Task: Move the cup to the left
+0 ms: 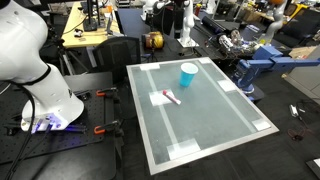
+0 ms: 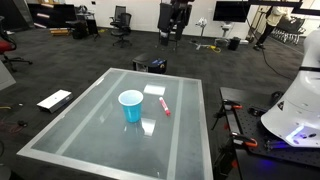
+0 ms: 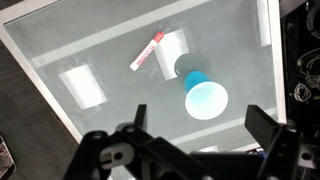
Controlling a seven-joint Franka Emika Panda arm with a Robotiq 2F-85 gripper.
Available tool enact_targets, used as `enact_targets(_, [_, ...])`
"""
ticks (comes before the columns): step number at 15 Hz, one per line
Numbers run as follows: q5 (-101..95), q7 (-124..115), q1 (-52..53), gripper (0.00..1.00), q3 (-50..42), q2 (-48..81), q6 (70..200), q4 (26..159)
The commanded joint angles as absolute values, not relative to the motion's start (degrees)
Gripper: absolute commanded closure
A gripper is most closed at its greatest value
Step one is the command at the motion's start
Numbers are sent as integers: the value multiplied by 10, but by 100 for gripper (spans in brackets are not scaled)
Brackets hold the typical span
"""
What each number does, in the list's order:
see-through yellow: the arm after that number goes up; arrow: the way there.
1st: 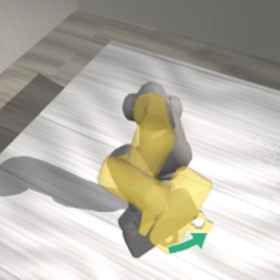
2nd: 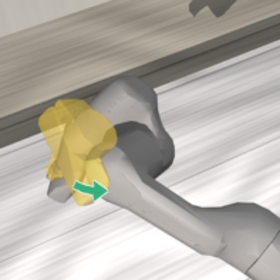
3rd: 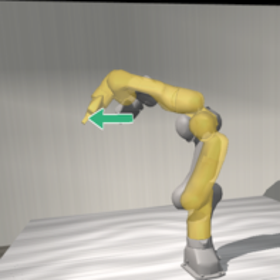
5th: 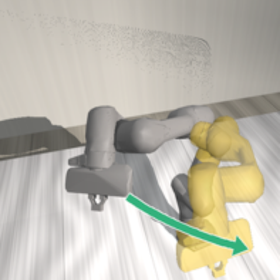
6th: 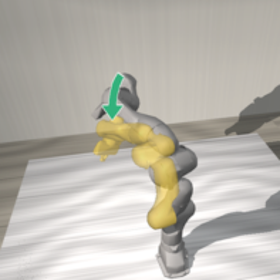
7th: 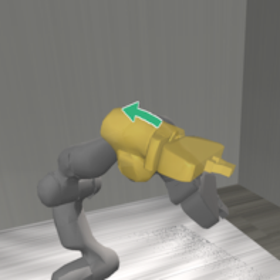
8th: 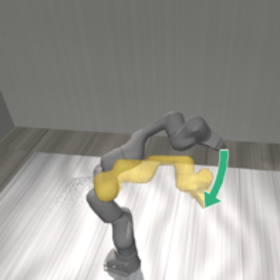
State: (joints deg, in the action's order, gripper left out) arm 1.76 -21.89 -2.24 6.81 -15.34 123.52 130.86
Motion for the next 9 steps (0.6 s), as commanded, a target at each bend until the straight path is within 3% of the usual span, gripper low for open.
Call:
enact_targets(1, [8, -215, -21, 0, 51, -77, 1252, 1262])
enact_targets(9, [12, -213, -11, 0, 27, 37, 1289, 1227])
